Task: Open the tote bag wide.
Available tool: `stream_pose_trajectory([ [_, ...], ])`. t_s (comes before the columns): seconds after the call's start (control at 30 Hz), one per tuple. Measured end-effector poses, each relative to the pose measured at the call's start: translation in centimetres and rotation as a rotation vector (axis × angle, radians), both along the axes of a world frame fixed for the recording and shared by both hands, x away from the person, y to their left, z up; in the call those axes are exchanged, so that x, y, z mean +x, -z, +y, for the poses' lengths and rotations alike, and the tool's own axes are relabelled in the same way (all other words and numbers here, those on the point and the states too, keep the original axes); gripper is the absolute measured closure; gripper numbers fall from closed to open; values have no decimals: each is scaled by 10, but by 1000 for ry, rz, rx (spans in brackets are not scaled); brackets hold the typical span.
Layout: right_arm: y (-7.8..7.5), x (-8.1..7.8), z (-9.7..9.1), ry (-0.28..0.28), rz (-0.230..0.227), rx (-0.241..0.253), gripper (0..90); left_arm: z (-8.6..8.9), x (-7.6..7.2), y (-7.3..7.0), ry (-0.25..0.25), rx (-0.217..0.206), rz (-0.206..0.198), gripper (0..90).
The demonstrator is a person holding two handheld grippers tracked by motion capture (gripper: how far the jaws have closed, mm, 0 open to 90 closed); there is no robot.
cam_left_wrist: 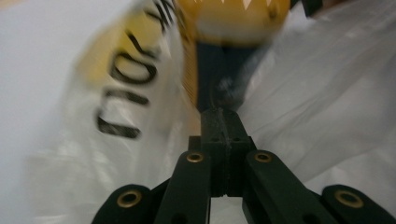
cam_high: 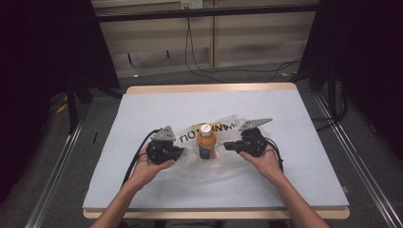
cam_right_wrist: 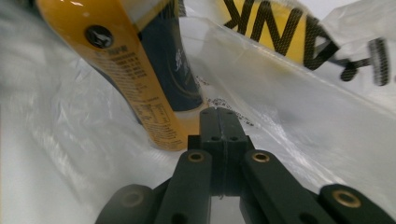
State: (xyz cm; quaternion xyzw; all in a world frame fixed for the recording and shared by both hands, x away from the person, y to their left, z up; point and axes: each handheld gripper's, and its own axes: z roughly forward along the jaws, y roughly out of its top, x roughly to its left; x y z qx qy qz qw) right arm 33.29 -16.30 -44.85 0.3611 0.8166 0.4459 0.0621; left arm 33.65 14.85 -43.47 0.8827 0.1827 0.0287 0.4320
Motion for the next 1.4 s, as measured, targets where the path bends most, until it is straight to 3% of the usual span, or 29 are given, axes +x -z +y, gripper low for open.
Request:
stream_pose_trajectory([
  [0.1, 4, 5, 7, -9, 10, -17, 900, -7, -4, 17, 33, 105, 4, 900],
  [0.17, 7, 8, 12, -10, 20, -38, 900, -9, -6, 27, 43, 116, 16, 900],
  [0.23, 13, 12, 14, -12, 26, -61, 900, -10, -7, 31, 37, 102, 31, 900],
  [0.27, 16, 13, 14, -10, 33, -76, 900, -8, -9, 33, 65, 142, 26, 900],
  [0.33, 24, 14, 15, -14, 58, -98, 900, -8, -9, 33, 65, 142, 26, 900],
  [0.4, 27, 13, 15, -17, 63, -115, 900, -7, -13, 37, 99, 177, 28, 900],
  [0.47, 33, 8, 16, -35, 78, -138, 900, 0, -17, 39, 102, 164, 45, 900],
  [0.57, 31, 2, 11, -63, 96, -154, 900, 8, -25, 37, 113, 180, 34, 900],
  [0.7, 28, -7, 1, -109, 105, -189, 900, 18, -32, 38, 124, 169, 29, 900],
  [0.77, 27, -12, -4, -117, 128, -182, 900, 26, -35, 38, 124, 164, 32, 900],
  [0.87, 28, -16, -9, -125, 127, -173, 900, 30, -38, 39, 114, 154, 27, 900],
  [0.97, 26, -23, -16, -151, 137, -199, 900, 38, -41, 37, 119, 184, 23, 900],
  [1.0, 26, -23, -16, -151, 137, -199, 900, 39, -42, 40, 108, 150, 21, 900],
  [1.07, 25, -25, -20, -169, 138, -204, 900, 42, -44, 39, 104, 146, 31, 900],
  [1.2, 24, -34, -29, -188, 150, -205, 900, 46, -47, 37, 99, 174, 35, 900],
  [1.33, 24, -42, -33, -192, 154, -202, 900, 50, -52, 40, 76, 128, 46, 900],
  [1.4, 25, -43, -35, -198, 148, -198, 900, 55, -53, 40, 58, 130, 54, 900],
])
